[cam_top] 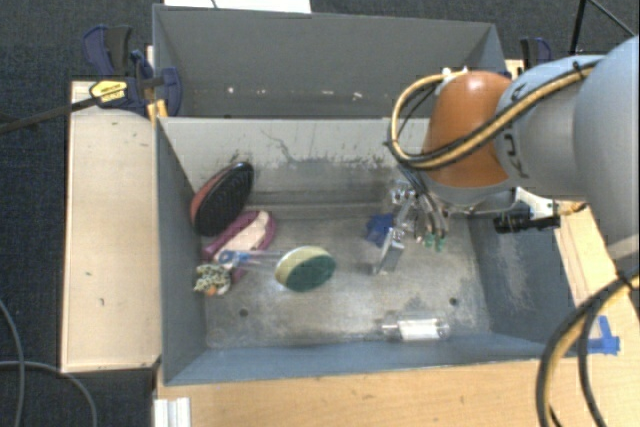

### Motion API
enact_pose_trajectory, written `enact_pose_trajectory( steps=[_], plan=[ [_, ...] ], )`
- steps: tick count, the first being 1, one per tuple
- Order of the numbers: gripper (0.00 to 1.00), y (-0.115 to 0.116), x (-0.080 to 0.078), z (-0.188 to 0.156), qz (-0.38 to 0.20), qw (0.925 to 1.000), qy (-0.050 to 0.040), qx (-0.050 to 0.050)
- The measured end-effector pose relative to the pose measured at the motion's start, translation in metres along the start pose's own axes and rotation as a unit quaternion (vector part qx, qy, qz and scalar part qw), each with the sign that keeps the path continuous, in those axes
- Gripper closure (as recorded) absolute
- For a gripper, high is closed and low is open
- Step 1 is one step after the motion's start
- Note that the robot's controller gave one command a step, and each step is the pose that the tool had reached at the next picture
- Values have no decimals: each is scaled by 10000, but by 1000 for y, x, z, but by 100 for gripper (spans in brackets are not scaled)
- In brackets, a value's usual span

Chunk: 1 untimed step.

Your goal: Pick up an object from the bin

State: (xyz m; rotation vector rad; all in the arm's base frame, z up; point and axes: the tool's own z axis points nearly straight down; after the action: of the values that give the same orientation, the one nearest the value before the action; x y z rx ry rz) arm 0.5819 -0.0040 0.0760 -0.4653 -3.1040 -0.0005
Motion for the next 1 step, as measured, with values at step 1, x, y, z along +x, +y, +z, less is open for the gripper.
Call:
enact_pose_trajectory(
  steps=[1],
  plan=[
    [100,0,-2,-3,-14,10000,-24,-1]
  ],
)
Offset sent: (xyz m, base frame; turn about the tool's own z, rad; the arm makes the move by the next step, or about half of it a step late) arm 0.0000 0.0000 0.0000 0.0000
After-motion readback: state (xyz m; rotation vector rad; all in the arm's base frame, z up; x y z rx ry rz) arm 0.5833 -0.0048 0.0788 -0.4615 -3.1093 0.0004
